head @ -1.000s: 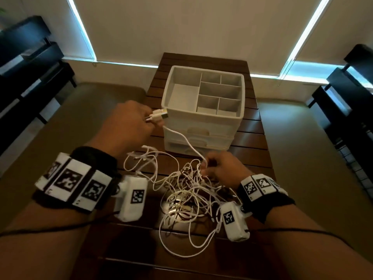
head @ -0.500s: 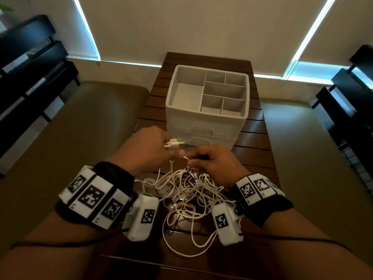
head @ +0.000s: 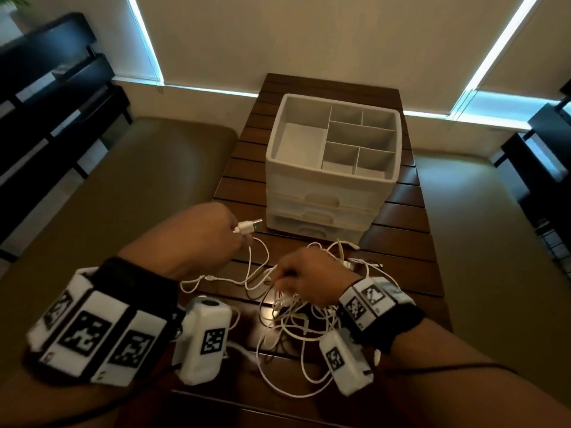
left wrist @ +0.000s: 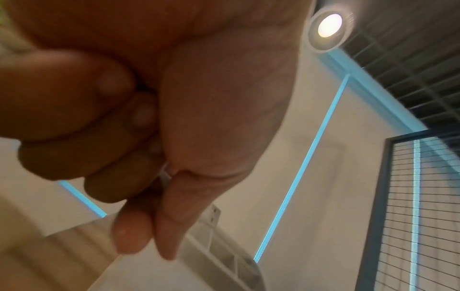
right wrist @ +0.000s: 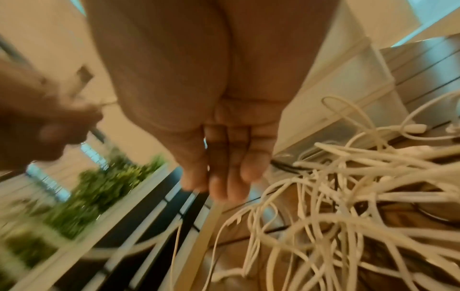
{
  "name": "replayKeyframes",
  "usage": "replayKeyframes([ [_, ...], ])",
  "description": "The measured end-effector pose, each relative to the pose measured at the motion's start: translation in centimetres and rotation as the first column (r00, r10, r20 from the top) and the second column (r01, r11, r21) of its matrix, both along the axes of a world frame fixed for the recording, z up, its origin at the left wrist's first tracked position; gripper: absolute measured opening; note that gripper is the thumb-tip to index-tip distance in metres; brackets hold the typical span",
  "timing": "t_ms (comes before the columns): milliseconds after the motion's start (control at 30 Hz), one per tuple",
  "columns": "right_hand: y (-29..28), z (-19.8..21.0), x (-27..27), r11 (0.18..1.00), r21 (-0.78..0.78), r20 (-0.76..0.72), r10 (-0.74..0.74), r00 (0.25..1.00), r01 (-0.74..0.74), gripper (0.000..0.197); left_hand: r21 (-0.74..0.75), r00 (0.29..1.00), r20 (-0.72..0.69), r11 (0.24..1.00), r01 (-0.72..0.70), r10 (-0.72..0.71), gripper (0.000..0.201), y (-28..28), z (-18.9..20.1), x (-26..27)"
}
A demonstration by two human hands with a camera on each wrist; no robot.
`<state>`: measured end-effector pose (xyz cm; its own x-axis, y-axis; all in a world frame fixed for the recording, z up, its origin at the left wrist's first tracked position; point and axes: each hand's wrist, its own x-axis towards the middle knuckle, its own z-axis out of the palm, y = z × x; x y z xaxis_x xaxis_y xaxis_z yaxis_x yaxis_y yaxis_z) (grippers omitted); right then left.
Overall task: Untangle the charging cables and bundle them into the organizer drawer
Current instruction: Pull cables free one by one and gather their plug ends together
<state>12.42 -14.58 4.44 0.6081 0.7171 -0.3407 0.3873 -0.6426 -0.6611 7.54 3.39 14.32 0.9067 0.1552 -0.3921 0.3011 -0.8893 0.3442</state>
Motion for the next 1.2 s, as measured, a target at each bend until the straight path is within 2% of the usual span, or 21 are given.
replayKeyframes([
  [100, -0.7, -0.6, 3.5, 0.941, 0.085, 0.122, -0.335, 0.934, 0.326, 0.009, -0.132, 0.997, -0.019, 0.989, -0.073, 0.071, 0.031, 0.6, -3.3, 0.2],
  [167, -0.8, -1.0, 5.9, 0.903, 0.096, 0.231, -0.43, 0.873, 0.419, 0.01, -0.288, 0.99, -0.02, 0.947, -0.142, 0.143, 0.031, 0.7, -5.2, 0.2],
  [267, -0.1, -1.6, 8.1, 0.879, 0.074, 0.263, -0.473, 0.841, 0.471, 0.016, -0.43, 0.979, -0.053, 0.88, -0.201, 0.198, 0.032, 0.6, -7.0, 0.4],
  [333, 0.9, -3.0, 9.2, 0.9, -0.071, 0.239, -0.403, 0.883, 0.43, 0.021, -0.487, 0.973, -0.079, 0.843, -0.229, 0.219, 0.037, 0.6, -8.1, 0.6],
  [400, 1.7, -5.0, 10.0, 0.91, -0.272, 0.219, -0.258, 0.941, 0.313, 0.021, -0.528, 0.961, -0.101, 0.805, -0.271, 0.258, 0.042, 0.5, -9.1, 0.9],
  [500, 2.5, -7.3, 10.5, 0.867, -0.475, 0.226, -0.046, 0.973, 0.151, 0.015, -0.56, 0.953, -0.086, 0.777, -0.286, 0.289, 0.044, 0.6, -10.0, 1.2],
  [567, 2.2, -8.9, 10.7, 0.835, -0.543, 0.244, 0.054, 0.968, 0.091, 0.027, -0.573, 0.958, -0.064, 0.776, -0.263, 0.278, 0.046, 0.6, -10.5, 1.5],
  [600, 2.1, -9.3, 10.8, 0.823, -0.562, 0.23, 0.055, 0.972, 0.087, 0.033, -0.58, 0.962, -0.054, 0.776, -0.249, 0.269, 0.047, 0.7, -10.6, 1.5],
  [633, 2.1, -9.4, 10.7, 0.812, -0.577, 0.225, 0.051, 0.973, 0.091, 0.031, -0.591, 0.962, -0.051, 0.768, -0.247, 0.27, 0.049, 0.7, -10.8, 1.6],
  [667, 2.1, -9.0, 10.7, 0.814, -0.571, 0.228, 0.03, 0.973, 0.108, 0.021, -0.607, 0.959, -0.058, 0.753, -0.255, 0.278, 0.05, 0.7, -10.9, 1.6],
  [733, 2.0, -7.2, 10.4, 0.838, -0.52, 0.178, -0.081, 0.981, 0.163, 0.017, -0.627, 0.95, -0.084, 0.725, -0.285, 0.3, 0.05, 0.6, -11.0, 1.8],
  [833, 1.0, -3.1, 9.4, 0.896, -0.352, 0.03, -0.279, 0.96, 0.272, 0.026, -0.632, 0.951, -0.103, 0.719, -0.289, 0.292, 0.049, 0.0, -10.5, 1.9],
  [900, -0.4, -0.8, 8.4, 0.899, -0.184, -0.072, -0.414, 0.907, 0.396, 0.013, -0.656, 0.955, -0.087, 0.705, -0.27, 0.285, 0.045, -0.4, -10.4, 2.2],
  [967, -2.1, 0.5, 6.8, 0.845, -0.001, -0.185, -0.525, 0.831, 0.534, 0.012, -0.692, 0.958, -0.086, 0.675, -0.256, 0.275, 0.034, -1.0, -10.1, 2.6],
  [1067, -3.9, 1.2, 3.9, 0.776, 0.161, -0.334, -0.539, 0.773, 0.611, 0.011, -0.809, 0.963, -0.131, 0.535, -0.242, 0.237, 0.025, -2.5, -9.3, 2.9],
  [1133, -4.2, 1.5, 2.5, 0.721, 0.266, -0.362, -0.54, 0.76, 0.64, 0.01, -0.859, 0.97, -0.132, 0.465, -0.216, 0.206, 0.021, -3.7, -8.4, 2.9],
  [1200, -4.3, 1.5, 1.3, 0.706, 0.327, -0.321, -0.542, 0.777, 0.628, 0.011, -0.894, 0.975, -0.123, 0.407, -0.189, 0.182, 0.02, -4.8, -7.6, 2.7],
])
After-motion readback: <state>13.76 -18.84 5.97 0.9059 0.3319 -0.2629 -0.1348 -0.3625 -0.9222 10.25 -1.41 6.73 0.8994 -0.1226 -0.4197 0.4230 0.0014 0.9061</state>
